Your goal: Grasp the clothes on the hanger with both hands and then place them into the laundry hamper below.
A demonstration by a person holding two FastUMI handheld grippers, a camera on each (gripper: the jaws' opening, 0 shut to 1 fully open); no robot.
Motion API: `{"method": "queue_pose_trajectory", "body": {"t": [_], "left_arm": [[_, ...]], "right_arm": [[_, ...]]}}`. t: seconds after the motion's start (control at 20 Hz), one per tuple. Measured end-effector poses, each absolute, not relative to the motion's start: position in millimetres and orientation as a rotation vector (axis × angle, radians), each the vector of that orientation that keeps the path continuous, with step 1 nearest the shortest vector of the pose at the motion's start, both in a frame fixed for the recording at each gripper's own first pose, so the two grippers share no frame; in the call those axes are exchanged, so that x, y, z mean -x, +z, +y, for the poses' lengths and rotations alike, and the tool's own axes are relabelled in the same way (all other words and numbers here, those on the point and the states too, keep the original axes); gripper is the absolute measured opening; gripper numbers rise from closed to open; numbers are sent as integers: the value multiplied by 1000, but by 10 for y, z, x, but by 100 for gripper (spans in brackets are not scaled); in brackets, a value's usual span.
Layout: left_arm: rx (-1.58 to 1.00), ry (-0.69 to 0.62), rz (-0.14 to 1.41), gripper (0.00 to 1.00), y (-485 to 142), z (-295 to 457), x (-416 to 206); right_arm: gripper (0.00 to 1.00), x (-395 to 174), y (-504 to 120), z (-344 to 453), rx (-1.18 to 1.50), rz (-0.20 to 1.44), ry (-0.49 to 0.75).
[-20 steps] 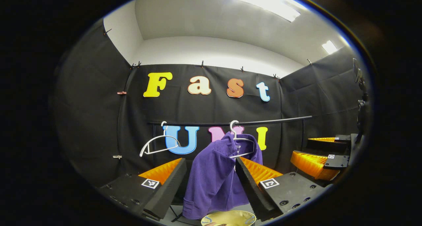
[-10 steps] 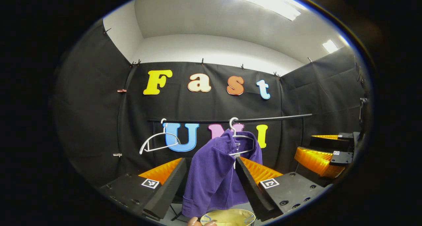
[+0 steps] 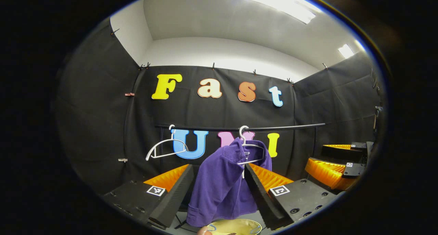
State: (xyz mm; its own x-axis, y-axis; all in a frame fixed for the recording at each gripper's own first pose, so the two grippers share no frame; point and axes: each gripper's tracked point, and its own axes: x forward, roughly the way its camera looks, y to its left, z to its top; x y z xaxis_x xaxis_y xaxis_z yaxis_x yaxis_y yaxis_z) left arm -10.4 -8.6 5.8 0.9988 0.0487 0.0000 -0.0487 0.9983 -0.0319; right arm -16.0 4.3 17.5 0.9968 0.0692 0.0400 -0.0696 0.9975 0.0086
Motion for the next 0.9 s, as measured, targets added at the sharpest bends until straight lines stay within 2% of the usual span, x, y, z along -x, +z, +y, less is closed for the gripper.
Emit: {"method": "queue_pose_trajectory", "body": {"t": [0.6,0.9], "left_arm": [[34,114,-45,95,151,135,315],[-7,96,-24,95,86,266,314]], "right_arm": [[96,14,208,350,-4,-61,150],[97,-53,137,420,1,-39,127]]}}
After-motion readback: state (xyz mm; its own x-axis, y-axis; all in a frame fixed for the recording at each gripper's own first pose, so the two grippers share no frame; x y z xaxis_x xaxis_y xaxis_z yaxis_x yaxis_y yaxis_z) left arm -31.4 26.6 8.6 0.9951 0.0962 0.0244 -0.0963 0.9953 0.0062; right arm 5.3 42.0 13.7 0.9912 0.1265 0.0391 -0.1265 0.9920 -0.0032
